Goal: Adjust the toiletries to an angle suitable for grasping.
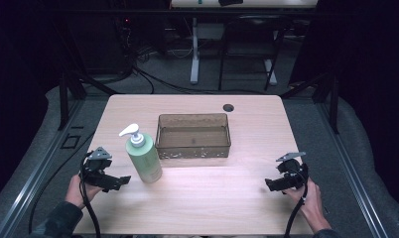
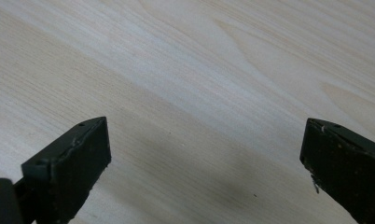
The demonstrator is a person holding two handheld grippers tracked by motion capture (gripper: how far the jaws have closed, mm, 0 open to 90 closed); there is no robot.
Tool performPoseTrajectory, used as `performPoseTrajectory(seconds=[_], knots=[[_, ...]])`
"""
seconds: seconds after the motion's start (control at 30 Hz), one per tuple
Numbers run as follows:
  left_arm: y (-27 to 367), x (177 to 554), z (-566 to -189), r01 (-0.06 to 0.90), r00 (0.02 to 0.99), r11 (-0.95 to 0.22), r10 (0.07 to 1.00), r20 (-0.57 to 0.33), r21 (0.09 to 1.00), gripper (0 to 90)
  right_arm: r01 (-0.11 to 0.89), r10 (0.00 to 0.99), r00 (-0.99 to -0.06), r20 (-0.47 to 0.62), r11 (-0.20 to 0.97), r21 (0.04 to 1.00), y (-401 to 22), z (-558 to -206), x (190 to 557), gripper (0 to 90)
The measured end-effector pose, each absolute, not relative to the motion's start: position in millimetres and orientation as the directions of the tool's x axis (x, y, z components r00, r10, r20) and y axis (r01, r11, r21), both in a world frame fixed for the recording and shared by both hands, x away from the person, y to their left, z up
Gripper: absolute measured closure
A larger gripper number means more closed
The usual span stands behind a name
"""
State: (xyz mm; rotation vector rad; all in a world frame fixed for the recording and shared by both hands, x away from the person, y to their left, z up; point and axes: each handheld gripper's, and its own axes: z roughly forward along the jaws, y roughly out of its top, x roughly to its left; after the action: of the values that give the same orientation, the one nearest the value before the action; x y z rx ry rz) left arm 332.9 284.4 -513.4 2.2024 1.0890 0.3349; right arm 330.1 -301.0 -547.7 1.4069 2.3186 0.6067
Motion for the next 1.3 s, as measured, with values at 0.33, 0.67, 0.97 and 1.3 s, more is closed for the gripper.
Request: performPoseTrajectory(seconds=[0.33, 0.67, 0.97, 1.3], knots=[[279.6, 329.5, -507.5, 0.585, 0.651, -0.457, 0.758, -0.051, 0.670, 0.0, 0.735, 0.882, -0.465, -0.082, 0.436, 0.519, -299.3, -545.2, 331.9, 1.5], [271.1, 328.7, -496.6, 0.573, 0.653, -0.429, 0.754, -0.072, 0.698, 0.0, 0.734, 0.874, -0.482, -0.061, 0.441, 0.516, -296.8, -543.5, 332.3, 2.1], [252.2, 330.8, -489.4, 0.551, 0.676, -0.442, 0.734, -0.068, 0.708, 0.0, 0.733, 0.872, -0.486, -0.057, 0.443, 0.516, -298.7, -541.5, 332.3, 2.1], [238.4, 334.2, -479.7, 0.506, 0.679, -0.441, 0.734, -0.026, 0.741, 0.0, 0.736, 0.871, -0.489, -0.055, 0.445, 0.510, -299.4, -542.2, 332.1, 2.3]])
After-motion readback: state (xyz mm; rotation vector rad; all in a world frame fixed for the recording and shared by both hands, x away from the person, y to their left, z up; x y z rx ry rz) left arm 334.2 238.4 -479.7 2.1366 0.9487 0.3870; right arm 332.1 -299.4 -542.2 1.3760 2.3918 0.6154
